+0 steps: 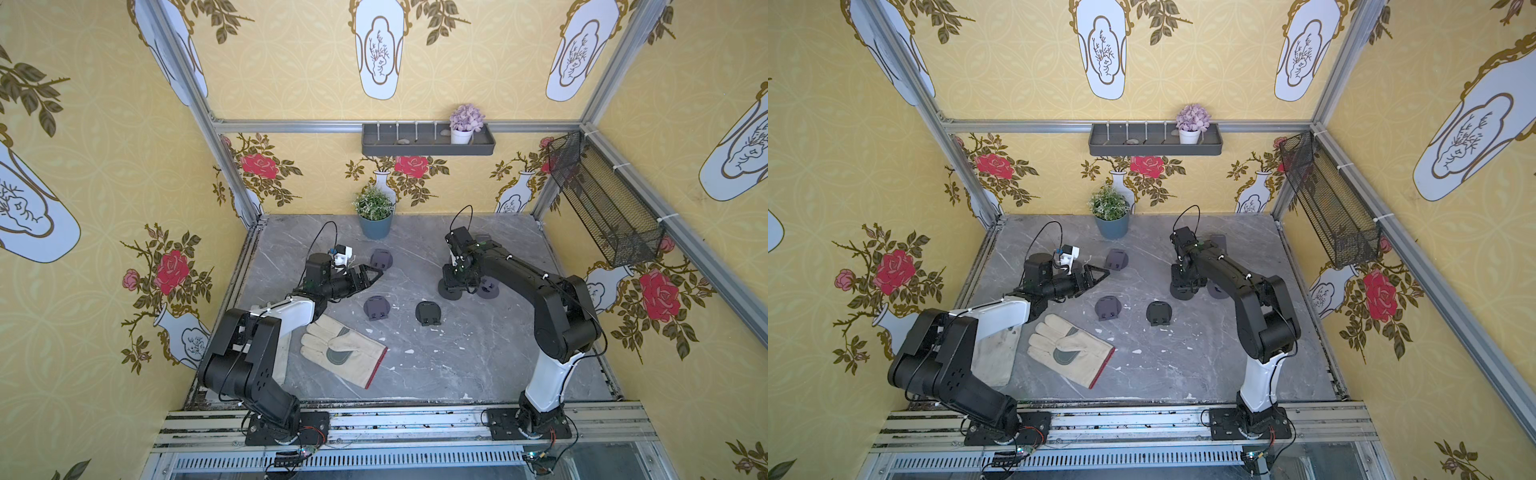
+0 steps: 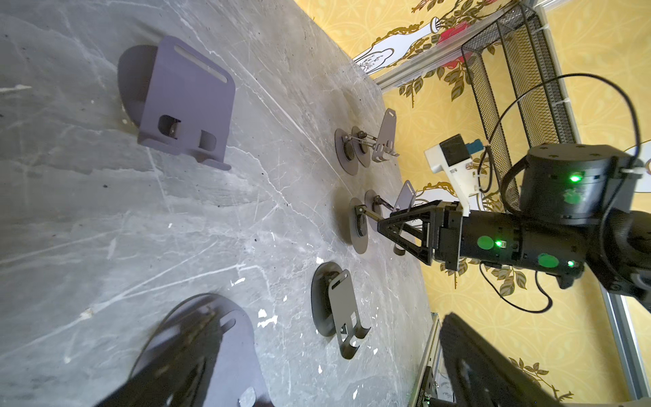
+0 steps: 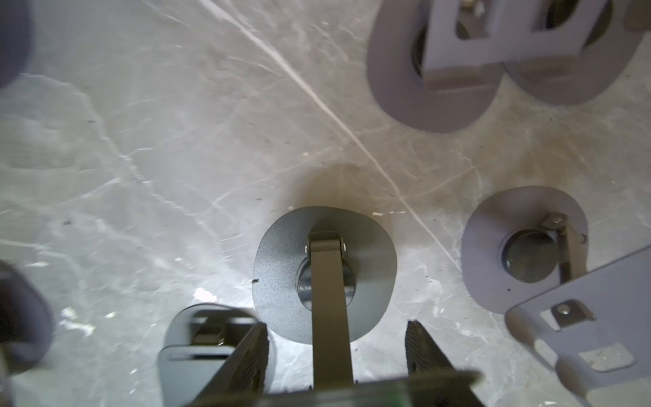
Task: Open the phone stand
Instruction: Place the phone stand at the center of the board.
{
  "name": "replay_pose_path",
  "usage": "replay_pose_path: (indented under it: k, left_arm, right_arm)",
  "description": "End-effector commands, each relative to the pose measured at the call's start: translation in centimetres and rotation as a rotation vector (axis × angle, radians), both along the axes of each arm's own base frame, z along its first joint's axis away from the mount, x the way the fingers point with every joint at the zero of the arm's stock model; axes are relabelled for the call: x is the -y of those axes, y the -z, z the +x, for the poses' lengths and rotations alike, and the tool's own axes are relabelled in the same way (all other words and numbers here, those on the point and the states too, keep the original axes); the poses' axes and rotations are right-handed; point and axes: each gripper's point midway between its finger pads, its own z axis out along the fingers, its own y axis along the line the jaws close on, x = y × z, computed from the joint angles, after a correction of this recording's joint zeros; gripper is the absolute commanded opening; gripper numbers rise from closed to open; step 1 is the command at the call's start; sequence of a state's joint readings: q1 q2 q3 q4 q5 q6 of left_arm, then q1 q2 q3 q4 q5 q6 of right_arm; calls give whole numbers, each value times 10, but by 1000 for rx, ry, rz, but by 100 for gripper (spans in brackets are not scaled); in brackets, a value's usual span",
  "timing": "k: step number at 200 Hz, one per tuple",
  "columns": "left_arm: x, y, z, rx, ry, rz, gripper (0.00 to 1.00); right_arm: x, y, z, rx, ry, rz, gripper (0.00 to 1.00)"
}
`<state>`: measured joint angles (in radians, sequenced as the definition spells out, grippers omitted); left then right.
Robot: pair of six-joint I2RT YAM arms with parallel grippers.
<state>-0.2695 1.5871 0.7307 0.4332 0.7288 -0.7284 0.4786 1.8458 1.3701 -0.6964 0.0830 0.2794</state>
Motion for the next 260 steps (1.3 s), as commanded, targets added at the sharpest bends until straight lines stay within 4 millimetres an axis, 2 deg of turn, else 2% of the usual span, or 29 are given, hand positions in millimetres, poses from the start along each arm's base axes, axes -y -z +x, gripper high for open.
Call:
replay_pose_path:
  k: [1,95,118,144,170,201,260]
  left_arm:
    - [1,1,0,17,12,3,99]
    - [3,7,2,1,24,1,99]
    - [4,8,3,1,32,3,99]
    - [5,7,5,3,35,5,99]
    - [5,7,5,2,33,5,99]
    - [4,6,6,5,28,3,99]
    - [3,5,6,5,13,-3,99]
  right_arm:
    - [7,4,8,22,14,-15,41]
    - [41,20,13,-11,57,-63,43]
    - [41,24,14,-25,52,-53,46]
    - [38,23,15,-33,41,-38,55]
    - [36,18,17,-26,39,-30,66]
    - [36,9,21,-13,34,-36,73]
    - [39,-10,25,18,40,-48,73]
